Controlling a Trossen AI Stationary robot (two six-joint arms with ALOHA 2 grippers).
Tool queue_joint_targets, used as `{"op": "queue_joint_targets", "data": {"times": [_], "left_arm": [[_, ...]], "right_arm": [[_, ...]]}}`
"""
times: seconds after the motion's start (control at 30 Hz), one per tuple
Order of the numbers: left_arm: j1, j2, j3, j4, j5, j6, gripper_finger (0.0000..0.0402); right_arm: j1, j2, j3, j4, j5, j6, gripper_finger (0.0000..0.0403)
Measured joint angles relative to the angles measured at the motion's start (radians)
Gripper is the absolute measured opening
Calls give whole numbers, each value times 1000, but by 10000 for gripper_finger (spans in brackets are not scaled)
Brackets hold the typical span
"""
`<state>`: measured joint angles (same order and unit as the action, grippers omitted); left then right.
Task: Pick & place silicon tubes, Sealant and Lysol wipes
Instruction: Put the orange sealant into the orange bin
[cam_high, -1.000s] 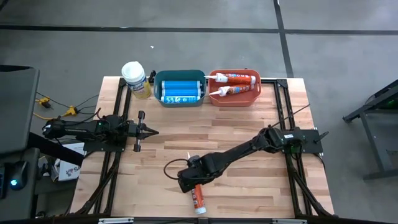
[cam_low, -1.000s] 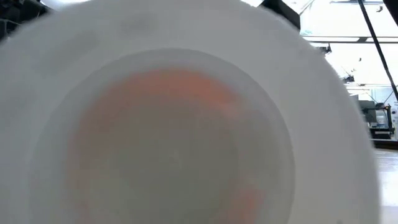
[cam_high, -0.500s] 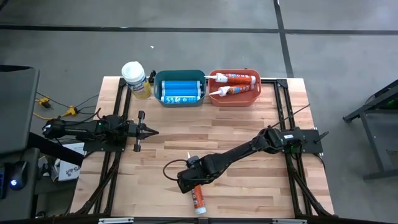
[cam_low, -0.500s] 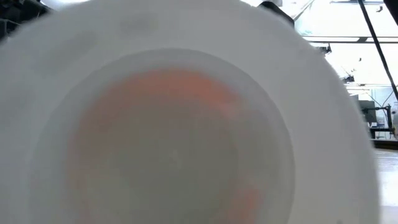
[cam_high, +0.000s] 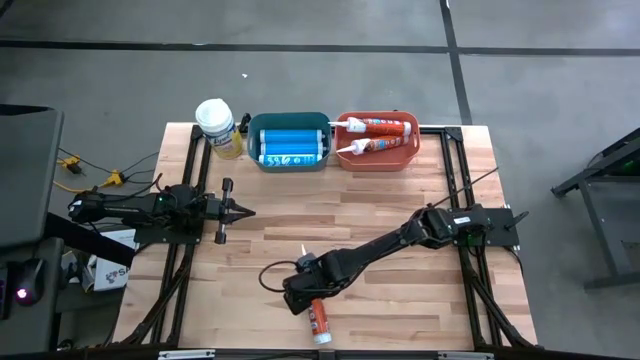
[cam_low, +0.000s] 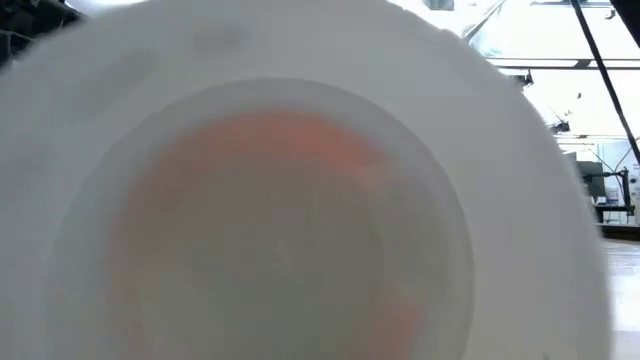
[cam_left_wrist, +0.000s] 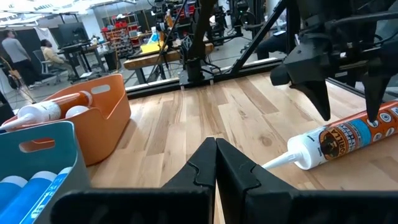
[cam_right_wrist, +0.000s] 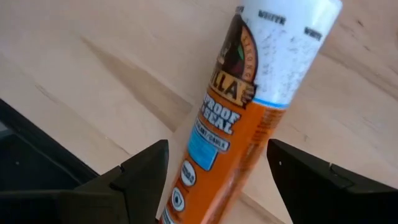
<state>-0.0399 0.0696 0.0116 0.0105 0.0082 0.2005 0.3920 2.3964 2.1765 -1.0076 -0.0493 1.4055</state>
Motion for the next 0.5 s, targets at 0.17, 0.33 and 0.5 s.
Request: {"op": "queue_joint_targets", "data": {"times": [0.17, 0.33, 0.5], "left_arm": [[0, 0, 0, 0, 0, 0, 0], [0, 0, 0, 0, 0, 0, 0], [0, 0, 0, 0, 0, 0, 0]], "right_arm": [[1, -1, 0, -7, 6, 9, 269], [-6, 21, 0, -12, -8, 21, 269], [-17, 45, 1, 9, -12, 36, 269]]}}
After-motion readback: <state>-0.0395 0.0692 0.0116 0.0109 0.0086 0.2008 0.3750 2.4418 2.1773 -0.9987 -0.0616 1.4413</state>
